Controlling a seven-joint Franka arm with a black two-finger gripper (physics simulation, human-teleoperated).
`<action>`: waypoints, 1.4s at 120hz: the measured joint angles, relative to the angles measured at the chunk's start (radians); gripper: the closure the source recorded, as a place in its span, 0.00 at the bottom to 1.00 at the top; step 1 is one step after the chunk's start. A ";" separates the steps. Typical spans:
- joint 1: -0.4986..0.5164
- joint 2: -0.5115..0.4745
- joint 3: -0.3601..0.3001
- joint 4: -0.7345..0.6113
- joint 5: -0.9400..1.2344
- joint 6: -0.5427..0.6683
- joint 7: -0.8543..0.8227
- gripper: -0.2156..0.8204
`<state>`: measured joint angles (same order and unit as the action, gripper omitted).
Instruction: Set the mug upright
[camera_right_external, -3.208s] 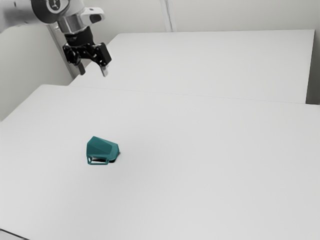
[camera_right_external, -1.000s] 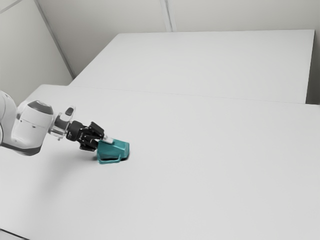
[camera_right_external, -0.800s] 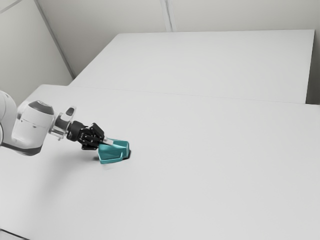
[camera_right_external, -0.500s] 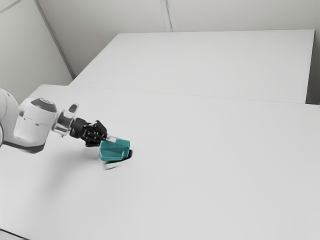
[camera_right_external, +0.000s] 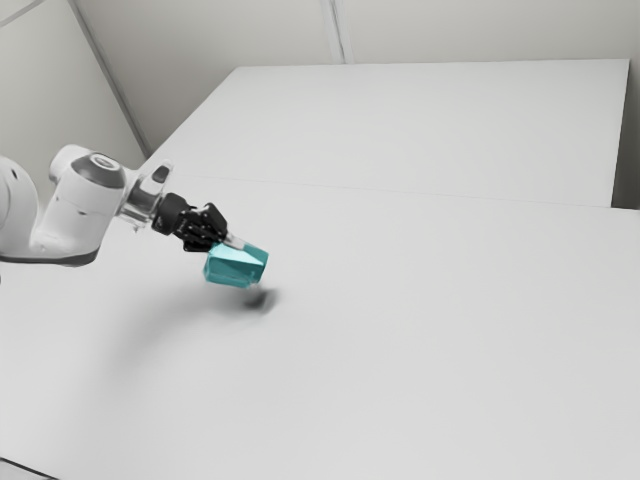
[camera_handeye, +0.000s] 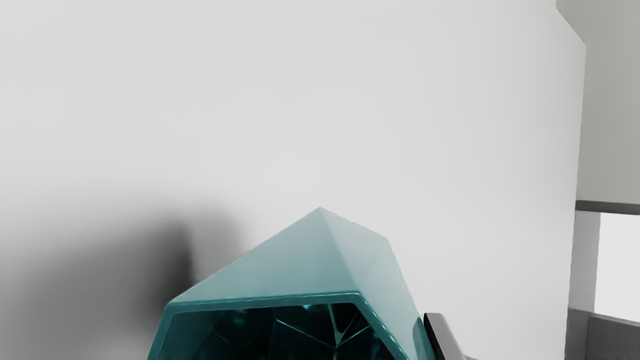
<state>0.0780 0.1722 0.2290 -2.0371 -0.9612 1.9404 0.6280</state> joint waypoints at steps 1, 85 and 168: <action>-0.001 -0.002 -0.001 0.002 0.007 0.001 -0.003 0.95; -0.044 0.021 -0.038 0.152 0.974 0.106 -0.321 0.96; -0.048 0.112 -0.037 0.116 1.035 0.201 -0.507 0.45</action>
<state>0.0305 0.2838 0.1917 -1.9212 0.0736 2.1410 0.1207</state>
